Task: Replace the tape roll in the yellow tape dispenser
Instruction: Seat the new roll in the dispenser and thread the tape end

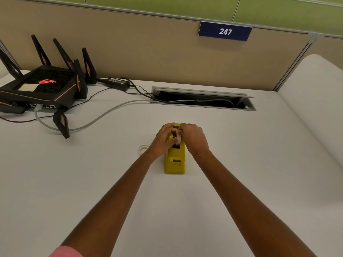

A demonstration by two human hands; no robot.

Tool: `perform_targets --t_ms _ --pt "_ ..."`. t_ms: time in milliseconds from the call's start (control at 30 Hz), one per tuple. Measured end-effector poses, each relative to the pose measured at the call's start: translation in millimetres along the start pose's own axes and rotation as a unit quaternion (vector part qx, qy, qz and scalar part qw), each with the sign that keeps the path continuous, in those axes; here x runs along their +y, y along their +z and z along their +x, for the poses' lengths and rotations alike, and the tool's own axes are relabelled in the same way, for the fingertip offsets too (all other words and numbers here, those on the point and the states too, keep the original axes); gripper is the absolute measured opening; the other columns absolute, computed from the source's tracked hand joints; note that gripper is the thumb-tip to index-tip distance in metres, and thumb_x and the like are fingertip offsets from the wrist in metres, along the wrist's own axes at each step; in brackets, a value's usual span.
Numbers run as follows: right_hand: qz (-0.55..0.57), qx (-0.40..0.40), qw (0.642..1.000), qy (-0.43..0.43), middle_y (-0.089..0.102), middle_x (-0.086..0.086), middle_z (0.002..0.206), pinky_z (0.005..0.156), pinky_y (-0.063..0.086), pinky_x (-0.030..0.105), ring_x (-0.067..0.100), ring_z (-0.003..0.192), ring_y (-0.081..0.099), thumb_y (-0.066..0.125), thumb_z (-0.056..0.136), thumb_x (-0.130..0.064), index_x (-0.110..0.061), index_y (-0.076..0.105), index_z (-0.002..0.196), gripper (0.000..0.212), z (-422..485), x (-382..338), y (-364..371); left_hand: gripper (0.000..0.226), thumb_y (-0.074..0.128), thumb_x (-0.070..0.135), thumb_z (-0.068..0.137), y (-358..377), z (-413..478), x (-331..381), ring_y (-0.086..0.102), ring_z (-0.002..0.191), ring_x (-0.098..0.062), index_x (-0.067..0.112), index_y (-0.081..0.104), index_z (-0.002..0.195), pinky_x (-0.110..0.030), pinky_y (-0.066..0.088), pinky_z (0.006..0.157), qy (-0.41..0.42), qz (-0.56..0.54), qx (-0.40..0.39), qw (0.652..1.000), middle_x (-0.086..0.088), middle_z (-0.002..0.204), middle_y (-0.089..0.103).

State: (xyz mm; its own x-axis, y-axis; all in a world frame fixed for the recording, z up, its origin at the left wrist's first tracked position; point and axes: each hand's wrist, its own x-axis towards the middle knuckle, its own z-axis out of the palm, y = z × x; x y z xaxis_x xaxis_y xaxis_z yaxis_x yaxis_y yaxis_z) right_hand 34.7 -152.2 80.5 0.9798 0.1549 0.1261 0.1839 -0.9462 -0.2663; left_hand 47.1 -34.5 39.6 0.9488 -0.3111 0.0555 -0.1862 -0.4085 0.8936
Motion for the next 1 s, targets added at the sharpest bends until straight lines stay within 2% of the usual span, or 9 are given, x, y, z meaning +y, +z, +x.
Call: perform_targets --t_ms 167,267,433,633,867,1000 --pt "-0.004 0.001 1.000 0.007 0.066 0.016 0.105 0.078 0.047 0.031 0.028 0.091 0.060 0.046 0.093 -0.018 -0.003 0.056 0.104 0.021 1.7 0.1 0.5 0.044 0.061 0.009 0.081 1.8 -4.5 -1.1 0.033 0.130 -0.027 0.006 0.043 0.121 -0.039 0.032 0.106 -0.002 -0.016 0.004 1.000 -0.013 0.141 0.035" --pt "-0.009 -0.003 1.000 0.009 0.066 0.017 0.105 0.079 0.047 0.032 0.028 0.091 0.060 0.045 0.094 -0.019 -0.002 0.056 0.104 0.022 3.6 0.1 -0.3 0.048 0.062 0.009 0.080 5.0 -7.6 -2.6 0.036 0.128 -0.028 0.009 0.041 0.123 -0.043 0.034 0.106 -0.011 -0.022 0.019 1.000 -0.013 0.140 0.036" --pt "-0.007 -0.013 1.000 0.009 0.066 0.018 0.105 0.080 0.046 0.033 0.029 0.093 0.060 0.047 0.093 -0.017 -0.001 0.056 0.104 0.022 3.6 0.0 -2.5 0.035 0.056 0.014 0.085 3.0 -5.3 0.1 0.037 0.126 -0.026 0.009 0.046 0.118 -0.041 0.035 0.103 -0.006 -0.027 0.025 0.999 -0.012 0.136 0.039" --pt "0.021 -0.022 1.000 0.008 0.066 0.019 0.105 0.080 0.046 0.034 0.030 0.094 0.059 0.045 0.093 -0.014 0.000 0.057 0.105 0.022 1.5 1.6 -6.7 0.037 0.056 0.013 0.085 -0.4 0.7 -2.2 0.033 0.129 -0.025 0.004 0.046 0.120 -0.030 0.030 0.101 0.011 0.035 -0.006 0.999 -0.013 0.140 0.034" --pt "0.006 -0.022 1.000 0.000 0.064 0.018 0.109 0.084 0.047 0.034 0.029 0.096 0.059 0.046 0.093 -0.016 -0.002 0.055 0.109 0.023 -1.9 1.5 -5.0 0.040 0.057 0.013 0.084 0.3 -2.5 0.9 0.031 0.131 -0.027 0.005 0.044 0.122 -0.039 0.032 0.106 0.002 0.036 -0.007 0.999 -0.013 0.143 0.032" --pt "0.002 -0.016 1.000 0.010 0.065 0.018 0.105 0.082 0.048 0.033 0.029 0.093 0.060 0.045 0.094 -0.016 -0.002 0.055 0.106 0.021 1.2 1.5 -6.8 0.043 0.059 0.011 0.083 3.5 -7.1 0.4 0.035 0.129 -0.028 0.008 0.043 0.123 -0.039 0.033 0.105 -0.001 0.035 0.015 0.999 -0.012 0.141 0.035"
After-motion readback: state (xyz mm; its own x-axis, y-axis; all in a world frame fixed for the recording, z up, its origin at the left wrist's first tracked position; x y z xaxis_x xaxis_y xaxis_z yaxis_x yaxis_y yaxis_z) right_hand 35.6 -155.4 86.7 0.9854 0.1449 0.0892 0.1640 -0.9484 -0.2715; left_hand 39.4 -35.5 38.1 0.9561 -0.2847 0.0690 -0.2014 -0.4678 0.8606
